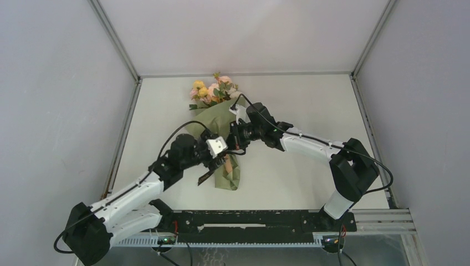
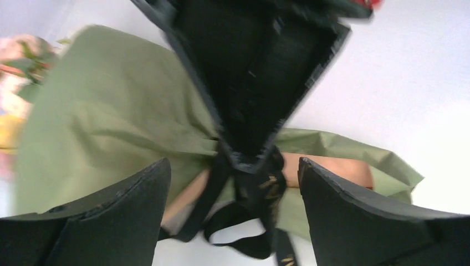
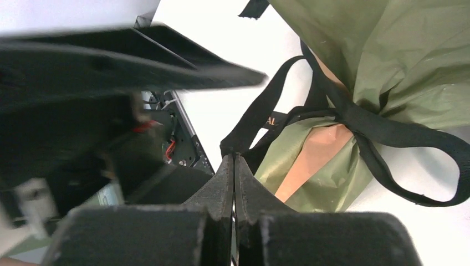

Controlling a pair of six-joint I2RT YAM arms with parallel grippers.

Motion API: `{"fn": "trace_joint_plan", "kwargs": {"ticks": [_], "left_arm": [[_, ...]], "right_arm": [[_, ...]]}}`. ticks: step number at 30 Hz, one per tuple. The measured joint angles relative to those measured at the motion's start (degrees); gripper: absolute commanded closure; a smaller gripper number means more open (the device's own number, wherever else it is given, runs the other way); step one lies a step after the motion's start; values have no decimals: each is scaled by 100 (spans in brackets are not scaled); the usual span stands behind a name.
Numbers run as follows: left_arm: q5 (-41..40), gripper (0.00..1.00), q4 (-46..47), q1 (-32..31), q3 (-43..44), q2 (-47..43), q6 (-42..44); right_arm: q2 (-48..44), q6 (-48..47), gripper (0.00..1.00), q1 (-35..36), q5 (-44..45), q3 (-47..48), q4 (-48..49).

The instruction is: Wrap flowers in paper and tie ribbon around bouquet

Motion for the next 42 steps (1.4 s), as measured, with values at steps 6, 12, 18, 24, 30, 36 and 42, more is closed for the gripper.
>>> {"fn": "trace_joint_plan", "kwargs": {"ticks": [6, 12, 18, 24, 30, 36, 42], "left_arm": [[7, 27, -2809, 973, 1893, 557, 1725], [-575, 31, -4360, 2778, 2736, 2135, 2050], [-846, 30, -4843, 3130, 3272, 2841, 2015], [-879, 34, -4857, 3143, 3665, 4070, 1530], [-1010, 55, -4496, 3165, 3703, 4605, 1211], [-1029, 100, -4474, 3165, 3764, 4763, 935], [-898, 100, -4623, 3342, 3519, 4308, 1161]], "right_arm": [[0, -140, 100, -9, 129, 0, -28], [0, -251, 100, -9, 205, 0, -125], [0, -271, 100, -50, 219, 0, -140], [0, -269, 100, -81, 219, 0, -120], [0, -269, 100, -85, 223, 0, -125], [0, -267, 100, -85, 247, 0, -142], [0, -264, 100, -122, 247, 0, -129]]}}
